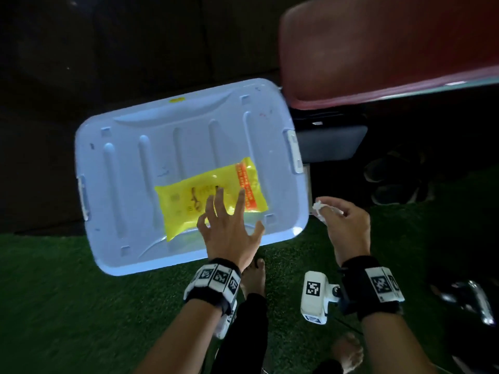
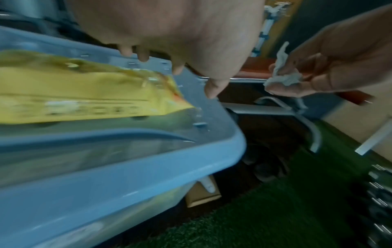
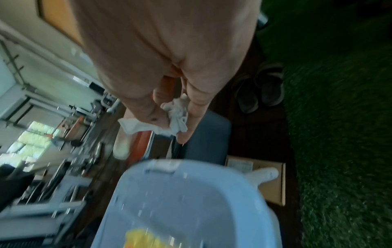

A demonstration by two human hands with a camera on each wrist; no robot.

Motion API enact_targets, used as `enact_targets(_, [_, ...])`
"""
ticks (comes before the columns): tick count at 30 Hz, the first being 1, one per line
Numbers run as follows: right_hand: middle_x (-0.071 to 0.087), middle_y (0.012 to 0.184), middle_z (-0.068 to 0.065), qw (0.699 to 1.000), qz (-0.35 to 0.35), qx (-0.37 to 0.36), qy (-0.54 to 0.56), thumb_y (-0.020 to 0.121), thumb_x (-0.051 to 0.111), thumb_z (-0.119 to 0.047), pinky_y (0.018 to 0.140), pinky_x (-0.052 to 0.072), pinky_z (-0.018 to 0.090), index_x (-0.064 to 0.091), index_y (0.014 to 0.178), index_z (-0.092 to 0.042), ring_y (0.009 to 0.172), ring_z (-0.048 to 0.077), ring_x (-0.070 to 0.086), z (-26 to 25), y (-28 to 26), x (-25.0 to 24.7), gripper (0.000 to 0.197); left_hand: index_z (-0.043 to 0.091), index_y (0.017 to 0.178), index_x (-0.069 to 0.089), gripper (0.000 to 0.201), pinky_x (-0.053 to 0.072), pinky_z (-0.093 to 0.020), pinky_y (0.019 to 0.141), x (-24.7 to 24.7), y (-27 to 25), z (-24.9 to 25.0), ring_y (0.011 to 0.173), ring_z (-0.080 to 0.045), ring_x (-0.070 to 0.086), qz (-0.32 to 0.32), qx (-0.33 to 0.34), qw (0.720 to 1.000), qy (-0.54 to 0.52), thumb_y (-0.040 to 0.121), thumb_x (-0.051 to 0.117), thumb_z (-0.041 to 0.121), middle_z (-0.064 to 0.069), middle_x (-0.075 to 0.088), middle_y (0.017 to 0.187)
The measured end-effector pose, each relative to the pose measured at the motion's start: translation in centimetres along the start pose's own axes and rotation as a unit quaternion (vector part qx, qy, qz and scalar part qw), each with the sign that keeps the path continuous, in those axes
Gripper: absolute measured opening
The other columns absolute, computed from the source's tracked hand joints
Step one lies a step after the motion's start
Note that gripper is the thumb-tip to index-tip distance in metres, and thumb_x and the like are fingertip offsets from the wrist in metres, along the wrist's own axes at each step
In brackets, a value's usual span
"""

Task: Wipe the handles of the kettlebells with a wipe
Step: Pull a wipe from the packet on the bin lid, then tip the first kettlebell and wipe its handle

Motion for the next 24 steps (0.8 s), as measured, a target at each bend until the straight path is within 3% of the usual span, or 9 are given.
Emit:
enact_targets(2, [0.079, 0.094, 0.008, 0.998, 0.044, 0.004, 0.037, 0.084, 0.077, -0.004, 0.086, 0.06, 0.035, 0.08, 0.089, -0.015, 0.093, 0.023, 0.075, 0.8, -0.8, -6.4, 0.013, 0.038, 0.156, 0.029, 0.078, 0.03, -0.053, 0.109, 0.8, -2.1, 5.6, 0.149, -0.033, 0.023, -0.011, 0.089, 0.996, -0.014, 0.086, 0.059, 0.053, -0.01, 0.023, 0.164])
enact_targets(5, [0.079, 0.097, -0.002, 0.99, 0.126, 0.012, 0.067, 0.085, 0.08, -0.012, 0.088, 0.058, 0.033, 0.08, 0.09, -0.02, 0.096, 0.015, 0.075, 3.4, -2.1, -17.5, 0.009, 0.037, 0.154, 0.033, 0.064, 0.035, -0.05, 0.113, 4.9, -6.0, 16.0, 0.148, -0.028, 0.025, -0.116, 0.21, 0.97, -0.038, 0.095, 0.057, 0.045, -0.004, 0.025, 0.162])
enact_targets(9, [0.079, 0.093, -0.009, 0.97, 0.229, 0.03, 0.082, 0.081, 0.085, -0.021, 0.087, 0.059, 0.035, 0.08, 0.083, -0.023, 0.089, 0.011, 0.075, 10.0, -3.0, -31.9, 0.006, 0.034, 0.141, 0.051, 0.042, 0.049, -0.039, 0.104, 13.3, -10.9, 28.7, 0.127, -0.016, 0.054, -0.274, 0.303, 0.909, -0.078, 0.099, 0.056, 0.036, 0.005, 0.051, 0.141])
enact_targets(12, [0.08, 0.096, -0.006, 0.954, 0.283, 0.056, 0.08, 0.08, 0.085, -0.017, 0.089, 0.06, 0.036, 0.081, 0.087, -0.023, 0.087, 0.01, 0.073, 16.8, -2.3, -41.3, 0.009, 0.034, 0.134, 0.058, 0.035, 0.052, -0.035, 0.099, 21.0, -14.6, 36.6, 0.118, -0.012, 0.061, -0.359, 0.333, 0.869, -0.069, 0.1, 0.057, 0.03, 0.007, 0.058, 0.133])
enact_targets(17, [0.078, 0.103, -0.013, 0.944, 0.317, 0.065, 0.059, 0.079, 0.085, -0.015, 0.093, 0.06, 0.037, 0.08, 0.093, -0.03, 0.096, 0.003, 0.072, 28.6, 0.0, -52.0, 0.021, 0.03, 0.139, 0.053, 0.043, 0.049, -0.038, 0.104, 34.4, -19.1, 45.4, 0.121, -0.016, 0.061, -0.416, 0.372, 0.83, -0.005, 0.097, 0.06, 0.023, 0.004, 0.063, 0.133])
enact_targets(21, [0.077, 0.103, -0.012, 0.939, 0.338, 0.046, 0.044, 0.076, 0.087, -0.013, 0.095, 0.059, 0.042, 0.078, 0.099, -0.033, 0.099, 0.005, 0.073, 35.9, 2.8, -56.3, 0.032, 0.024, 0.145, 0.04, 0.059, 0.051, -0.038, 0.102, 43.5, -19.4, 49.4, 0.117, -0.019, 0.062, -0.395, 0.346, 0.85, -0.034, 0.093, 0.068, 0.019, -0.002, 0.058, 0.139])
enact_targets(24, [0.066, 0.117, -0.007, 0.934, 0.356, 0.013, 0.034, 0.072, 0.087, -0.014, 0.093, 0.06, 0.043, 0.076, 0.105, -0.042, 0.103, 0.014, 0.072, 39.9, 4.4, -57.6, 0.045, 0.022, 0.15, 0.031, 0.076, 0.052, -0.039, 0.103, 50.0, -18.5, 52.2, 0.122, -0.02, 0.058, -0.391, 0.332, 0.854, -0.083, 0.089, 0.076, 0.019, -0.005, 0.047, 0.148])
Point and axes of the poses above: each hand's wrist, its own y-axis towards the middle knuckle, its own x-axis out of the palm, z = x × y, the point moved 7 cm from there along y, towards the middle knuckle
